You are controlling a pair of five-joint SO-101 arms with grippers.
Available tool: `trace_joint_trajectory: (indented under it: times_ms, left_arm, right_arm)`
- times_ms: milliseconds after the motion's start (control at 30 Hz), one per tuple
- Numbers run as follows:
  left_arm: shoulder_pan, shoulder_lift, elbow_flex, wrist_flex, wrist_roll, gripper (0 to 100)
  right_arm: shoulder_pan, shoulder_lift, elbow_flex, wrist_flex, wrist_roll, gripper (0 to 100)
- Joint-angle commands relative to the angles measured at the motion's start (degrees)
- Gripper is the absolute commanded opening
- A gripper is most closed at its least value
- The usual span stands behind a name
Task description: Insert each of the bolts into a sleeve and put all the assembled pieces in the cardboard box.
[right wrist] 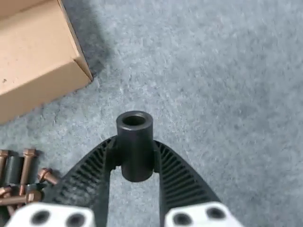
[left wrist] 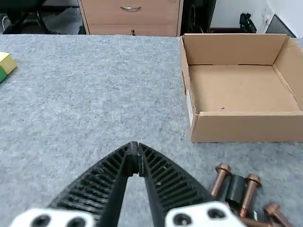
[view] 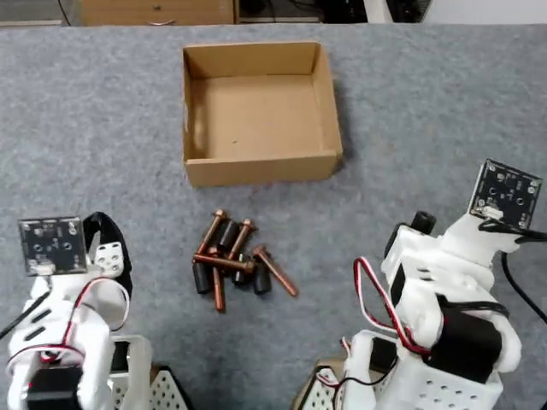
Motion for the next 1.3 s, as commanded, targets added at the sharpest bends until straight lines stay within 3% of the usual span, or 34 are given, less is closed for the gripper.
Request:
trace_joint_trajectory:
  times_ms: [0, 200, 400, 533, 700, 867, 1267]
  left_arm:
    - [0.53, 12.44, -14.07, 6.77, 3.52, 2]
    - [0.62, 33.63, -36.75, 24.97, 8.09, 2]
    - [1.41, 39.08, -48.53, 24.62, 8.26, 2]
    - [8.26, 39.43, -45.45, 24.62, 9.58, 2]
    - [11.69, 39.52, -38.68, 21.1, 8.88, 2]
    - [17.32, 41.19, -38.33, 20.4, -8.0, 2]
    - [18.2, 64.75, -49.76, 20.84, -40.0, 2]
  right_arm:
    - [0.57, -0.22, 1.36, -0.18, -0.97, 0.2]
    - [0.57, -0.31, 3.03, 0.09, -0.97, 0.1]
    - [0.66, -0.31, 3.03, 0.09, -0.97, 0.1]
    - [0.84, -0.31, 3.03, -0.18, -0.97, 0.1]
    - [0.92, -0.31, 3.03, -0.26, -0.97, 0.1]
    - [0.92, -0.31, 3.03, 0.35, -0.97, 0.1]
    - [0.92, -0.4, 4.79, 1.32, -0.79, 0.1]
